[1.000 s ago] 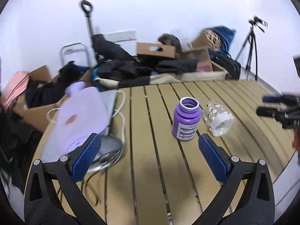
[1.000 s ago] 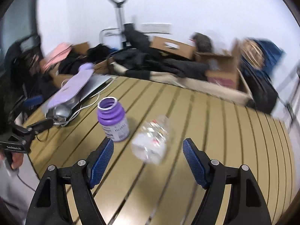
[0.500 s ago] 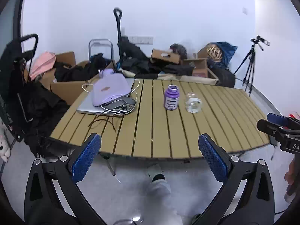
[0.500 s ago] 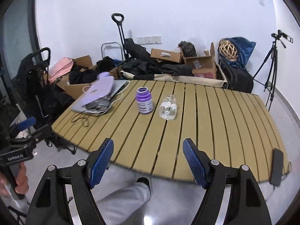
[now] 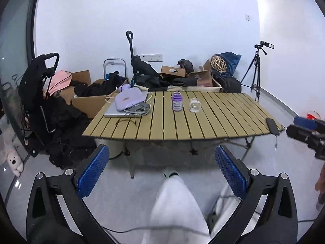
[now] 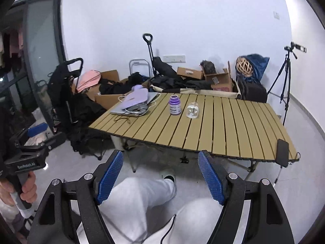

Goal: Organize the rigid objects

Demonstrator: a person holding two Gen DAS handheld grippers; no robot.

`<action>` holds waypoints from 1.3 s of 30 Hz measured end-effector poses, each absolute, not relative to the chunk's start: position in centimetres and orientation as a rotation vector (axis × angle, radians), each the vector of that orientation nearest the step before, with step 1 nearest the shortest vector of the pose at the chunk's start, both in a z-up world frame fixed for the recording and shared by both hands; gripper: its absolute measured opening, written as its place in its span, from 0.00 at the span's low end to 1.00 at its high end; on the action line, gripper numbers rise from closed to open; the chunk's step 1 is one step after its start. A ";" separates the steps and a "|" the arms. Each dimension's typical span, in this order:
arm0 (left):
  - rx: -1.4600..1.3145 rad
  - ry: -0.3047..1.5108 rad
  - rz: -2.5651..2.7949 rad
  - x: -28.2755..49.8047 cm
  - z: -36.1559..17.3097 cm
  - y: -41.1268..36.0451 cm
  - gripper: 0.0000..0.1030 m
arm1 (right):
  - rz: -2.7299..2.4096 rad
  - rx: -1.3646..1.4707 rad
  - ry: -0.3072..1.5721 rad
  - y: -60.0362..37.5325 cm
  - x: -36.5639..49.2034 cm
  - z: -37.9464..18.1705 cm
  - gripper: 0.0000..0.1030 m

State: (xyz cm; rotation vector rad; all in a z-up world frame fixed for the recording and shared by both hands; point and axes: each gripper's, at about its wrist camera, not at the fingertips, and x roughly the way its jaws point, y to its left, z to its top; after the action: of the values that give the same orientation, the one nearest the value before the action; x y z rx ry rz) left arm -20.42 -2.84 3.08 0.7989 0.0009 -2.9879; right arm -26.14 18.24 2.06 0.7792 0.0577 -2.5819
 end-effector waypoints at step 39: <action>0.381 -0.034 -2.991 1.0 -0.6 -1.0 1.00 | -2.638 0.552 0.061 20.6 -3.3 -2.5 0.85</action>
State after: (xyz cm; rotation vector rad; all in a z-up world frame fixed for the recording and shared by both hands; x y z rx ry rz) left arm 0.98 -1.03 -0.55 0.3814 -0.0336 -2.9906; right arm -3.31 20.61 -2.52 0.5519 0.0610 -2.6376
